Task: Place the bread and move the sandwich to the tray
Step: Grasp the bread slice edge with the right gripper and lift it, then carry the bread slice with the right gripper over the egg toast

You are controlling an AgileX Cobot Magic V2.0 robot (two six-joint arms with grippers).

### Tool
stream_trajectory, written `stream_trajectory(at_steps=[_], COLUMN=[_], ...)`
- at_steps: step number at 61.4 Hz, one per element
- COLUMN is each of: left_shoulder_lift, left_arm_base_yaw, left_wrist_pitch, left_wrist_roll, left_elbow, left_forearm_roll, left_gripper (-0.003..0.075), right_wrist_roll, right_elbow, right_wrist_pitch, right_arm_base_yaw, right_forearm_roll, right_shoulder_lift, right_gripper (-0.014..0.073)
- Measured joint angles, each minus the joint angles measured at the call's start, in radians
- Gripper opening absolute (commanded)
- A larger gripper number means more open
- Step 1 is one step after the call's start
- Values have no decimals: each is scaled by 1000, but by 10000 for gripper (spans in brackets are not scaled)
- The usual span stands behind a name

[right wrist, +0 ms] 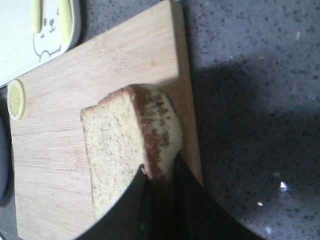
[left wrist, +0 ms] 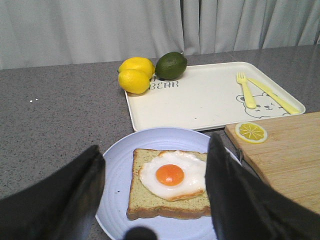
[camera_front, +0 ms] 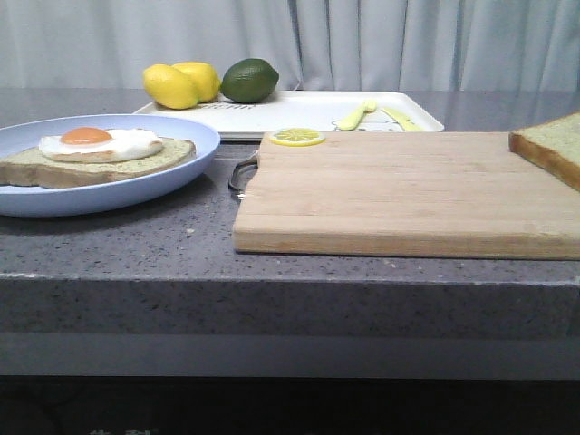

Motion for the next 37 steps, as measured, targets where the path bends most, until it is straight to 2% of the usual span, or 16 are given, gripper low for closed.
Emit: stream_trajectory(at_steps=[21, 28, 37], left_shoulder_lift=[0, 0, 0], left_arm_base_yaw=[0, 0, 0], left_wrist_pitch=[0, 0, -2], left_wrist_roll=[0, 0, 0], left_elbow=[0, 0, 0], left_forearm_roll=[0, 0, 0], left_gripper=[438, 438, 438], right_wrist_roll=[20, 20, 23], right_elbow=[7, 29, 89], right_wrist_pitch=[8, 8, 8], right_arm_base_yaw=[18, 70, 191], right_forearm_roll=[140, 204, 330], right_shoulder_lift=[-144, -180, -200], right_gripper=[-6, -6, -6])
